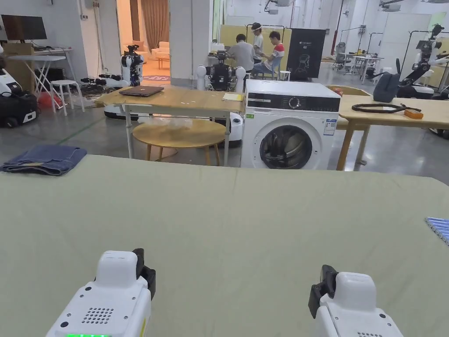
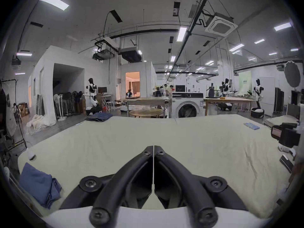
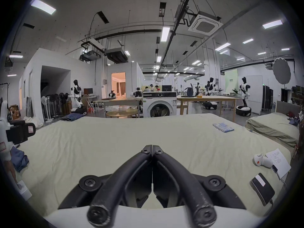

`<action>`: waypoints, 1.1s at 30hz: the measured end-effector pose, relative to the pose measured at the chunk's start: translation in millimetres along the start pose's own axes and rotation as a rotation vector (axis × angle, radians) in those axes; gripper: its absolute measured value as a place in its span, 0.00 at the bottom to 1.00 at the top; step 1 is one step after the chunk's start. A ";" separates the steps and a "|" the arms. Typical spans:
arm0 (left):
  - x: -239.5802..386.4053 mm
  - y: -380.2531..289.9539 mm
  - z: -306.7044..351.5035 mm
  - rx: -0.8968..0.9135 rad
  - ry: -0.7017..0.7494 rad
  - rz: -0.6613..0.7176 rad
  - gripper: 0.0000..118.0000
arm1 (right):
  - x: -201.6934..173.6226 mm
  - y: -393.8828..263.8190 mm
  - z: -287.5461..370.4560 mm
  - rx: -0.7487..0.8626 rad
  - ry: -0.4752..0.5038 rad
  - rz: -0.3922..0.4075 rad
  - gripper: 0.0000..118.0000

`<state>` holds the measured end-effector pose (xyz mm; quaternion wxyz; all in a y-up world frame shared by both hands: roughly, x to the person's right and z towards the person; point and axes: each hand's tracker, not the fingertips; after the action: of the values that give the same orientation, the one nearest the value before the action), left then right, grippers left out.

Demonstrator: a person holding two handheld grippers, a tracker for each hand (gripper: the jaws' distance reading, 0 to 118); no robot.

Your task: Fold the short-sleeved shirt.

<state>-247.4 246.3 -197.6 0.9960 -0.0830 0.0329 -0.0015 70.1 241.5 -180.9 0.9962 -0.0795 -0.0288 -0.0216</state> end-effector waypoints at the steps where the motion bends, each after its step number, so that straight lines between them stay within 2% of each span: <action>1: 1.0 2.4 4.2 0.000 -0.001 0.003 0.00 | -1.0 -1.0 0.1 0.001 -0.002 -0.001 0.00; 12: 3.4 13.8 20.3 0.003 0.000 0.019 0.00 | -6.0 -5.3 0.1 -0.005 0.009 0.014 0.00; 18: -3.9 4.9 3.4 0.002 0.001 0.042 0.00 | -5.9 -8.1 -3.3 -0.006 0.011 0.023 0.00; 19: -4.9 5.0 3.0 0.005 -0.008 0.044 0.05 | -6.1 -8.4 -3.7 -0.005 0.010 0.022 0.01; 20: -5.3 5.3 2.5 0.005 -0.015 0.044 0.14 | -6.4 -8.3 -3.8 -0.004 0.008 0.023 0.07; 21: -5.3 3.0 0.8 0.002 -0.016 0.040 0.27 | -7.1 -8.3 -4.6 -0.002 0.004 0.027 0.21; 22: -5.4 1.9 -0.5 0.002 -0.014 0.031 0.40 | -7.5 -8.2 -6.0 -0.005 0.005 0.029 0.46; 23: -5.7 1.7 -0.8 0.001 -0.014 0.025 0.43 | -7.9 -8.3 -7.7 -0.010 0.005 0.030 0.62; 24: -6.3 1.4 -1.0 0.003 -0.014 0.021 0.45 | -8.6 -9.2 -9.2 -0.010 0.001 0.031 0.69; 26: -7.8 -1.1 -3.5 0.000 -0.017 0.019 0.54 | -9.0 -10.4 -10.4 -0.002 -0.006 0.037 0.73; 29: -11.9 -3.2 -5.2 0.011 -0.032 0.045 0.55 | -8.8 -10.3 -11.7 -0.004 -0.002 0.042 0.81; 33: -15.3 -6.7 -6.9 0.046 -0.034 0.084 0.56 | -9.0 -10.3 -11.5 0.007 -0.019 0.043 0.81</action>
<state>-263.1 238.7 -202.3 0.9972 -0.0588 0.0193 0.0410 61.3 229.9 -191.2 0.9964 -0.0768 -0.0365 0.0004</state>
